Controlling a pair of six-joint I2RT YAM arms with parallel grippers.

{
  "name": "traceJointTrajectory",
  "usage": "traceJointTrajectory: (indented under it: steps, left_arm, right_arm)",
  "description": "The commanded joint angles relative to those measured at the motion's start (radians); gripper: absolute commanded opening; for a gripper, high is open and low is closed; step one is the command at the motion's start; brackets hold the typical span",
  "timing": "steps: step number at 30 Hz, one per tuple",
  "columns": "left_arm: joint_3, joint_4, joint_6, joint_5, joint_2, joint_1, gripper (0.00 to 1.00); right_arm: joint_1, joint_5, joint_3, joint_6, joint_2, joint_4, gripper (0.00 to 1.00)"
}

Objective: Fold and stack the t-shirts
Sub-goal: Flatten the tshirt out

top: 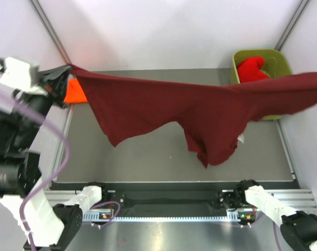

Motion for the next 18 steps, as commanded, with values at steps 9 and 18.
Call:
traceJointTrajectory:
  steps: [9, 18]
  left_arm:
    - [-0.089, 0.148, 0.12, -0.142, 0.024, 0.013, 0.0]
    - [-0.473, 0.317, 0.246, -0.029, 0.188, 0.013, 0.0]
  right_arm:
    - [0.001, 0.11, -0.165, -0.15, -0.03, 0.273, 0.0]
    - [0.003, 0.092, -0.486, -0.174, 0.194, 0.526, 0.0]
